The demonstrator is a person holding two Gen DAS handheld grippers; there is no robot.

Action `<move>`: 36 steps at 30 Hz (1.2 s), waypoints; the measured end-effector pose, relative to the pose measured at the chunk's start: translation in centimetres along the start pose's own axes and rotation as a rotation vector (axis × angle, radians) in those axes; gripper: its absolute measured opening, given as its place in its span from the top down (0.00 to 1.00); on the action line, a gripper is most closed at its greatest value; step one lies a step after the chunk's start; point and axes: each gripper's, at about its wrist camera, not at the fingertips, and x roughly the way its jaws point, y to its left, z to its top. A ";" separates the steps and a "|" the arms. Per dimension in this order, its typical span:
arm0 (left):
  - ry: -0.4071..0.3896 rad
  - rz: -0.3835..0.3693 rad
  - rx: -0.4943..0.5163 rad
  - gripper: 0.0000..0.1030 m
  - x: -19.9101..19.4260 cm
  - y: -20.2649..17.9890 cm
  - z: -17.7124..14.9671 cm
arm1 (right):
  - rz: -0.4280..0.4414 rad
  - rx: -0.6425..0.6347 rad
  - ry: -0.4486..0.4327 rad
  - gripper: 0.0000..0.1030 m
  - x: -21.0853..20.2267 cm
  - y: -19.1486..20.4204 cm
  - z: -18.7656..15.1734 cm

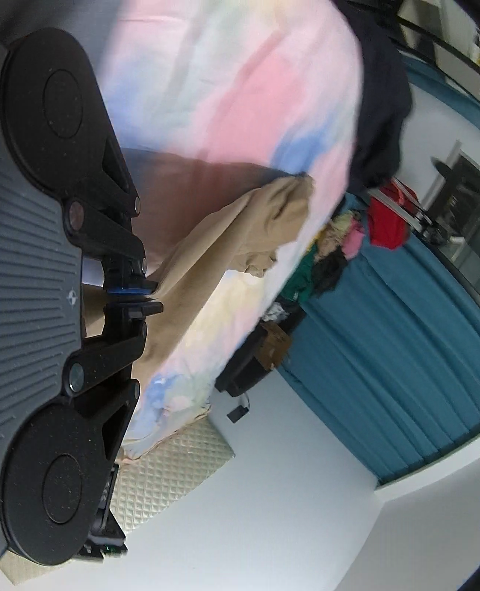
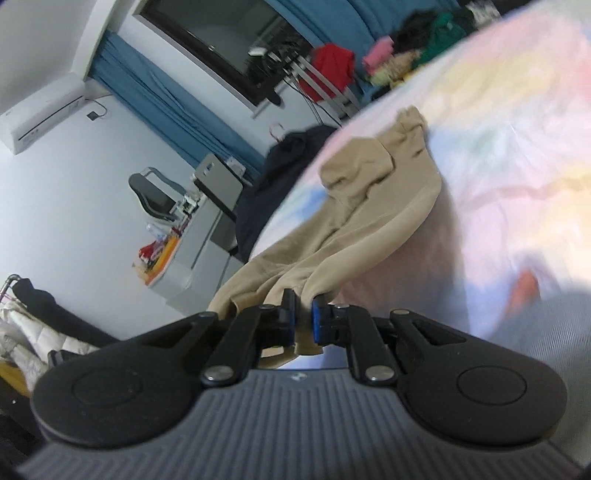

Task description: Fold clothes

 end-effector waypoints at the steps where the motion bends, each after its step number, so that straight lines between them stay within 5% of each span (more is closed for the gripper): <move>1: 0.007 0.003 -0.012 0.97 -0.6 0.2 -1.2 | 0.000 0.011 0.007 0.88 0.0 -0.4 -0.9; 7: -0.004 0.038 -0.013 0.97 -0.7 0.4 -2.0 | -0.001 0.060 -0.020 0.88 0.9 -1.8 -1.8; 14: -0.068 0.143 0.091 0.97 5.9 -0.5 5.7 | -0.030 0.057 -0.097 0.88 6.5 -1.9 4.1; 21: -0.108 0.292 0.249 0.97 14.7 0.3 11.0 | -0.155 0.032 -0.126 0.88 15.2 -4.0 9.3; 36: 0.042 0.442 0.366 0.96 31.7 12.9 12.5 | -0.374 -0.068 -0.058 0.88 29.7 -10.8 11.6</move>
